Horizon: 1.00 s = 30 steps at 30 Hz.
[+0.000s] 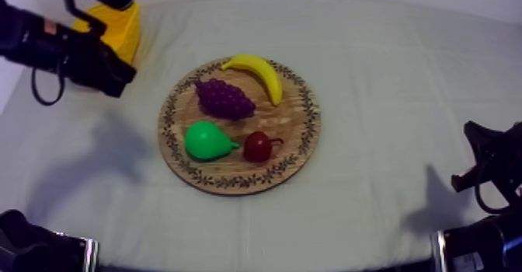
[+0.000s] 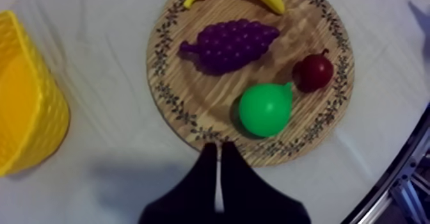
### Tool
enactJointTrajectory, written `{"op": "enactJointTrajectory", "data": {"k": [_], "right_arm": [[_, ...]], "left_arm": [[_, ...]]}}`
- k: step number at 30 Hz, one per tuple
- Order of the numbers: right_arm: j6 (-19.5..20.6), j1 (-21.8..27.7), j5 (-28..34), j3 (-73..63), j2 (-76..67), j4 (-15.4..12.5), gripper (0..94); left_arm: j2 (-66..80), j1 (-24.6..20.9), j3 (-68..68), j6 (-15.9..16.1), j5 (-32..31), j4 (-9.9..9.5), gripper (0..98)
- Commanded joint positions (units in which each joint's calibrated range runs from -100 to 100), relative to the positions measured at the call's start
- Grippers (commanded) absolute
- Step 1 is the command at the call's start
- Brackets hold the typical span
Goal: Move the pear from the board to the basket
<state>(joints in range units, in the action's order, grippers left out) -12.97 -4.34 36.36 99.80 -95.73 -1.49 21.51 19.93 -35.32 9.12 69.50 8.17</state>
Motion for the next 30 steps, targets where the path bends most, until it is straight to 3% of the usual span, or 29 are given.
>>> {"op": "enactJointTrajectory", "data": {"k": [1,11,22,26,30], "right_arm": [[0.00,-0.02,0.02,-0.02,-0.03,0.00,0.4],[0.00,-0.02,0.02,-0.02,-0.03,0.00,0.4],[0.00,-0.02,0.02,-0.02,-0.03,0.00,0.4],[0.00,-0.02,0.02,-0.02,-0.03,0.00,0.4],[0.00,-0.02,0.02,-0.02,-0.03,0.00,0.4]], "left_arm": [[-3.85,3.18,5.52,-0.84,0.99,-0.73,0.0],[-14.89,10.23,19.73,-4.29,5.72,-3.29,0.0],[-19.97,12.71,28.20,-5.97,12.14,-5.80,0.0],[-20.19,12.87,28.45,-3.74,13.74,-6.17,0.0],[-20.47,13.21,28.76,2.08,15.99,-6.26,0.0]]}}
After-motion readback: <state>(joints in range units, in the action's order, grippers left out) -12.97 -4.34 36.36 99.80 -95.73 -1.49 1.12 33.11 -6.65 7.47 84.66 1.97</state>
